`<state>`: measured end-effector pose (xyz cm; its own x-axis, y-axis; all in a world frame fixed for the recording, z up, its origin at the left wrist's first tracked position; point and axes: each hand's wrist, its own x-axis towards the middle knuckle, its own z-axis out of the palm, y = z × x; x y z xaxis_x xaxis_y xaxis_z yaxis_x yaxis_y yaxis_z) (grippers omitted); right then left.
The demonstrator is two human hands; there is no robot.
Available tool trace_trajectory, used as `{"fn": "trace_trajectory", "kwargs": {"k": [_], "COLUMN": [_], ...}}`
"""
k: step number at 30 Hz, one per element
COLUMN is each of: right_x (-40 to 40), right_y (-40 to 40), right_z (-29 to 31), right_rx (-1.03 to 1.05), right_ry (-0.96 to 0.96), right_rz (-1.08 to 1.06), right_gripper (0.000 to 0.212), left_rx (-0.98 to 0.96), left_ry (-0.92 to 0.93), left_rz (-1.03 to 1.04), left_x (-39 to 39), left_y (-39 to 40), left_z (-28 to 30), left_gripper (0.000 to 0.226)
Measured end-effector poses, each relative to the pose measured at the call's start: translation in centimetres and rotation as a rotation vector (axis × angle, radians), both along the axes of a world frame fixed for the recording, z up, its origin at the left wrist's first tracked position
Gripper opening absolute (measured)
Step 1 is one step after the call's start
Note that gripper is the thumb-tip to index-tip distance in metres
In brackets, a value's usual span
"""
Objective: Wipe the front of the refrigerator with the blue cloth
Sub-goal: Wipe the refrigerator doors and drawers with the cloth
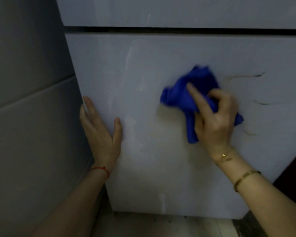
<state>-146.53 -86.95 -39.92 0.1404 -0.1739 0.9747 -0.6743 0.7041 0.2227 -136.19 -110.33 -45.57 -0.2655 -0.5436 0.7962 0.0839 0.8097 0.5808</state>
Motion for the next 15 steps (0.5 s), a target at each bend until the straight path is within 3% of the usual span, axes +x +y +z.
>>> {"fn": "trace_trajectory", "kwargs": {"k": [1,3,8,10,12,15], "right_x": [0.3,1.1,1.0,0.2,-0.1,0.4], "right_y": [-1.2,-3.1,-1.4,0.4,1.5,0.2], "right_z": [0.6,-0.5,-10.8,-10.7,-7.6,0.7], "right_rx": [-0.095,-0.082,0.624,0.720,0.605,0.154], "right_ry": [-0.029,-0.029,0.128,0.150,0.133,0.050], "right_rz": [-0.003,-0.022,-0.002,0.040,0.046,0.017], "right_gripper": [0.049,0.054,0.048,0.038,0.038,0.052], "left_rx": [0.002,0.002,0.003,0.004,0.002,0.017], "left_ry": [-0.003,-0.008,-0.013,-0.020,-0.012,-0.013], "left_rz": [-0.004,-0.016,-0.019,-0.029,-0.027,-0.013], "left_x": [0.0,0.2,0.2,0.3,0.2,0.1], "left_y": [0.0,0.0,0.1,0.1,0.1,0.0], "left_z": [0.0,0.0,0.0,0.0,0.0,0.1], "left_gripper": [0.083,0.083,0.083,0.083,0.083,0.084]}}
